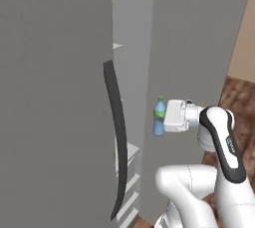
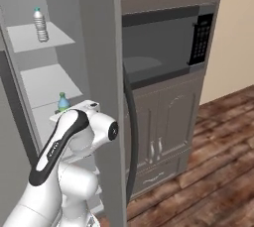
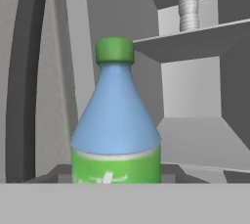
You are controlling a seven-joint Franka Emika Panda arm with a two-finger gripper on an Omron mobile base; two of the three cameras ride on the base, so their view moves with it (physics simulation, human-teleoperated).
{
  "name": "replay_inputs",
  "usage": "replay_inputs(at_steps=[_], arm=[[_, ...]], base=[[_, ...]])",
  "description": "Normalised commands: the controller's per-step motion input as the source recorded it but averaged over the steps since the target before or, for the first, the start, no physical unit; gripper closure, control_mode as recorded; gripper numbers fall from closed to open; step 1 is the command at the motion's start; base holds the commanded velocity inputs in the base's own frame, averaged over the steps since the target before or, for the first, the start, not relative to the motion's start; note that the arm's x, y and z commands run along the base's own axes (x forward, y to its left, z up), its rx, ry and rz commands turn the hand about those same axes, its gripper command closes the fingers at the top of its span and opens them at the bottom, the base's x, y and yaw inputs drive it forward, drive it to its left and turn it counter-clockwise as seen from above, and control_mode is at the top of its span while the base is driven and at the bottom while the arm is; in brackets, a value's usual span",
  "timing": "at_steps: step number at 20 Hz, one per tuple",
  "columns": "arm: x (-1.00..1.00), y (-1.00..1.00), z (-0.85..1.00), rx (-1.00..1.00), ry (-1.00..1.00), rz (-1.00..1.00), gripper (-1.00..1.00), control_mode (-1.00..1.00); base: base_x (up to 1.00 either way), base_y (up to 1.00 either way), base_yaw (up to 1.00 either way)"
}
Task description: Take the bottled waters from the counter and place them in the freezer to freeze. Close the freezer door after placing the bottles.
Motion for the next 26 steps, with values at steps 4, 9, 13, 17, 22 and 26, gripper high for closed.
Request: replay_inputs(at_steps=[4, 9, 13, 17, 22, 26], arm=[[0.00, 0.00, 0.00, 0.00, 0.00, 0.00, 1.00, 1.00], [0.00, 0.00, 0.00, 0.00, 0.00, 0.00, 1.00, 1.00], [0.00, 0.00, 0.00, 0.00, 0.00, 0.00, 1.00, 1.00], [0.00, 0.00, 0.00, 0.00, 0.00, 0.00, 1.00, 1.00], [0.00, 0.00, 0.00, 0.00, 0.00, 0.00, 1.00, 1.00], [0.00, 0.00, 0.00, 0.00, 0.00, 0.00, 1.00, 1.00]], base=[[0.40, 0.00, 0.14], [0.41, 0.00, 0.14], [0.57, 0.00, 0.12], [0.69, -0.03, 0.07], [0.99, 0.00, 0.00], [1.00, 0.01, 0.00]])
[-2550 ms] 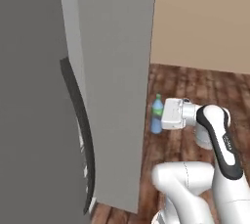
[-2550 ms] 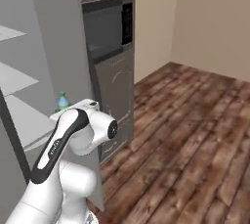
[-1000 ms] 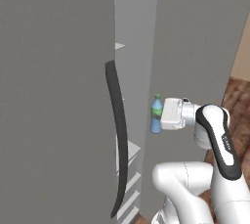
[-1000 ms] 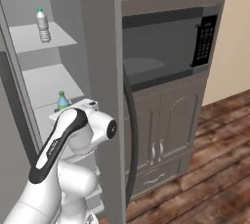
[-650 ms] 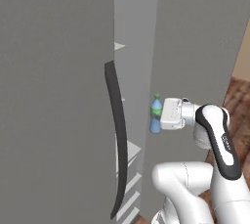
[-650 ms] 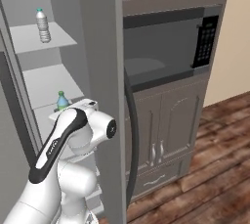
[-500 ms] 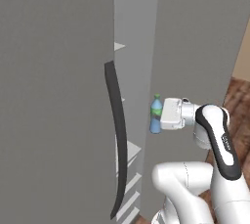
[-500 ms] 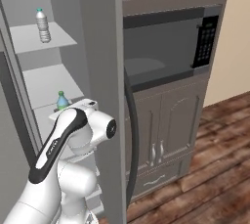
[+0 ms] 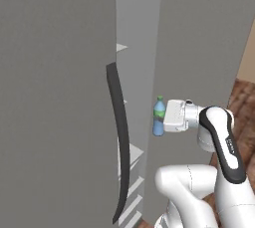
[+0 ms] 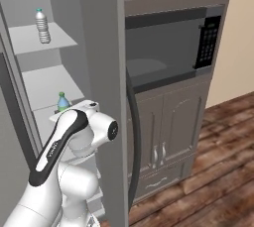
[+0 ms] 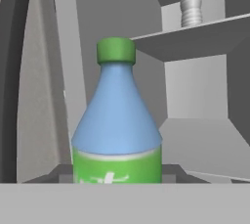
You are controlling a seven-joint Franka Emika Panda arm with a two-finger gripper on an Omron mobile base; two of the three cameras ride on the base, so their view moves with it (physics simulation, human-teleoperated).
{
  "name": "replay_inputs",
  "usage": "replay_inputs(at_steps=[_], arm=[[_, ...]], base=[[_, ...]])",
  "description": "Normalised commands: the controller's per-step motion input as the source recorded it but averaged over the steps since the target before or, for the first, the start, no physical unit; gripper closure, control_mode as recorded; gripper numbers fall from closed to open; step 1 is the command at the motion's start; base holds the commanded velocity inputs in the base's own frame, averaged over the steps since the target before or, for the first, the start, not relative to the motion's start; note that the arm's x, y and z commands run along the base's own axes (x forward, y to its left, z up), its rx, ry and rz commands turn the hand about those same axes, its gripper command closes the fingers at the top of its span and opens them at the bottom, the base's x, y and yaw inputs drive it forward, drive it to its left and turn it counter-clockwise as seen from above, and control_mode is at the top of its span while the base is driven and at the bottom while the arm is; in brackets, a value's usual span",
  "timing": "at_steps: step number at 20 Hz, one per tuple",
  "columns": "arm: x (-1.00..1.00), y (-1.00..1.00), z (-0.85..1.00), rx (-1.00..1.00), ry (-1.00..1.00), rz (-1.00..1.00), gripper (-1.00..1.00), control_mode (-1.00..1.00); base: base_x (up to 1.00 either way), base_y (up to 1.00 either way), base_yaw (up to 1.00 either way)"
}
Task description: Take the bottled waters from the counter and place them in the freezer to freeze. Close the freezer door after placing the bottles.
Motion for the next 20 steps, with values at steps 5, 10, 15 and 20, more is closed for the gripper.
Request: replay_inputs(at_steps=[5, 10, 15, 20], arm=[[0.00, 0.00, 0.00, 0.00, 0.00, 0.00, 1.00, 1.00], [0.00, 0.00, 0.00, 0.00, 0.00, 0.00, 1.00, 1.00], [0.00, 0.00, 0.00, 0.00, 0.00, 0.00, 1.00, 1.00], [0.00, 0.00, 0.00, 0.00, 0.00, 0.00, 1.00, 1.00]], base=[[1.00, 0.01, 0.00], [1.00, 0.19, 0.00], [1.00, 0.31, 0.00], [1.00, 0.42, 0.00]])
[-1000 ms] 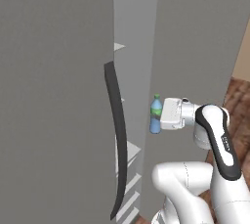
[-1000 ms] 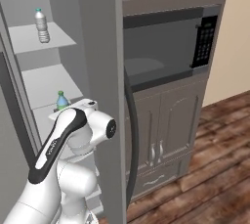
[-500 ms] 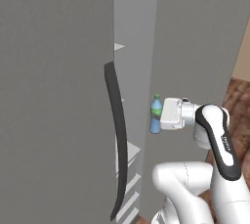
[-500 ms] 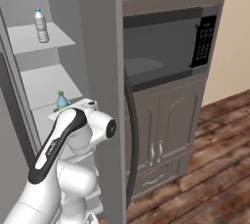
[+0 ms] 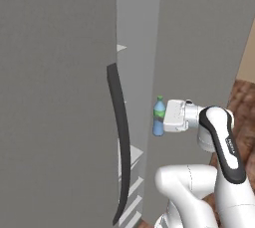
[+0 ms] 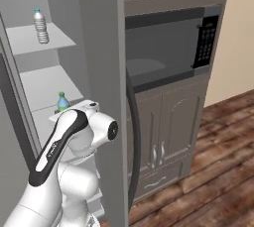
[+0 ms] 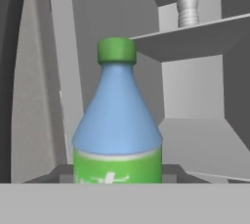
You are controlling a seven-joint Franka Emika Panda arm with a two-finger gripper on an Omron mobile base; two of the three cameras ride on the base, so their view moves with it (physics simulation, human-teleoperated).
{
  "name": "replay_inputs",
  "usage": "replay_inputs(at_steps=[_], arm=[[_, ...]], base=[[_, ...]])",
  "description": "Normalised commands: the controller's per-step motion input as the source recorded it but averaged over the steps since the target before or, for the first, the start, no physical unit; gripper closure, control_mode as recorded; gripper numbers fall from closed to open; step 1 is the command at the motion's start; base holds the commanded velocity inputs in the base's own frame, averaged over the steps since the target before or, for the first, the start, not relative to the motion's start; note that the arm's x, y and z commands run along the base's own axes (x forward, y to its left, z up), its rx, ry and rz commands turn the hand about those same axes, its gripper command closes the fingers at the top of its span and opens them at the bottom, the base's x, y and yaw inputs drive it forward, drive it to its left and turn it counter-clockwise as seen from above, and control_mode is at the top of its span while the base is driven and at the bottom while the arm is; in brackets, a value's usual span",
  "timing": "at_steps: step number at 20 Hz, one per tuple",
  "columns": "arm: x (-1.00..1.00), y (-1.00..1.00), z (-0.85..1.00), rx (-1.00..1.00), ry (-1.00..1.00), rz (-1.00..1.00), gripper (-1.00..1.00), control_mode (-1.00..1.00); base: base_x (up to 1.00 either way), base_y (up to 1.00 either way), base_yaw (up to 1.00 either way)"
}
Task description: Take the bottled waters from the counter and place them in the freezer to freeze. Close the freezer door after placing the bottles.
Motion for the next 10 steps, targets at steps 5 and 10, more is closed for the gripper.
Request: replay_inputs(at_steps=[5, 10], arm=[[0.00, 0.00, 0.00, 0.00, 0.00, 0.00, 1.00, 1.00], [0.00, 0.00, 0.00, 0.00, 0.00, 0.00, 1.00, 1.00]], base=[[1.00, 0.59, 0.00], [0.87, 0.34, 0.01]])
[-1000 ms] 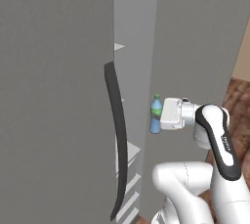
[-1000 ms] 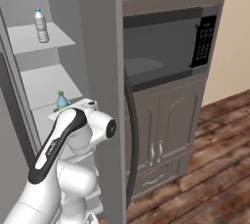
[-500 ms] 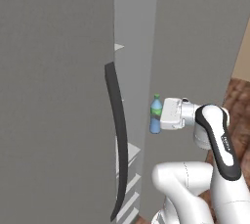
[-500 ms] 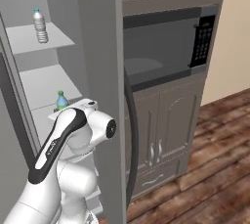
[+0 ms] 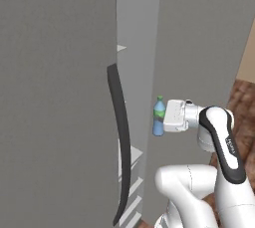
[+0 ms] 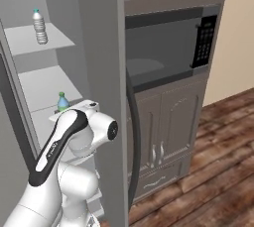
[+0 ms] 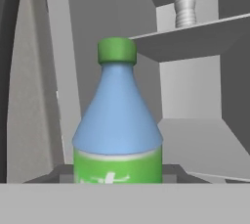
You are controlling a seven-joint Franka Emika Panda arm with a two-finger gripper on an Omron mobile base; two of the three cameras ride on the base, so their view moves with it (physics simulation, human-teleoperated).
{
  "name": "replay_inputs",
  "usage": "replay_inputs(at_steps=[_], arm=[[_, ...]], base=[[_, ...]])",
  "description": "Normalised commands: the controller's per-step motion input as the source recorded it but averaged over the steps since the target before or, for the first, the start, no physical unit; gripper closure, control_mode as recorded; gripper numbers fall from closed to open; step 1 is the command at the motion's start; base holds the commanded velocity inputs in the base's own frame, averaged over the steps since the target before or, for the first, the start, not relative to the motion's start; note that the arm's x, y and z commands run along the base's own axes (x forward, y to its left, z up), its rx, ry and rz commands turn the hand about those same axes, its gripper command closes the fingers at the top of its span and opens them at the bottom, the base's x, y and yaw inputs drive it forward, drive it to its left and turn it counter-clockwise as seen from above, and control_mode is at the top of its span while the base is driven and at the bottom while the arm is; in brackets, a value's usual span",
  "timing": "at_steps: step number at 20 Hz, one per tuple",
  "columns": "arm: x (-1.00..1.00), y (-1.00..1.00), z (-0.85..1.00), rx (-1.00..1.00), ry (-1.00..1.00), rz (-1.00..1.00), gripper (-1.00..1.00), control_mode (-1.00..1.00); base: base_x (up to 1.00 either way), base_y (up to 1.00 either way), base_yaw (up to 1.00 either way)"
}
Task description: Take the bottled waters from the counter and place them in the freezer to freeze. Close the freezer door after placing the bottles.
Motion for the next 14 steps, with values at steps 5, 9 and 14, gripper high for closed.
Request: replay_inputs(at_steps=[5, 9, 14], arm=[[0.00, 0.00, 0.00, 0.00, 0.00, 0.00, 1.00, 1.00], [0.00, 0.00, 0.00, 0.00, 0.00, 0.00, 1.00, 1.00], [0.00, 0.00, 0.00, 0.00, 0.00, 0.00, 1.00, 1.00]], base=[[-0.03, 0.03, 0.03], [-0.80, 0.01, 0.00], [-0.08, 0.00, 0.10]])
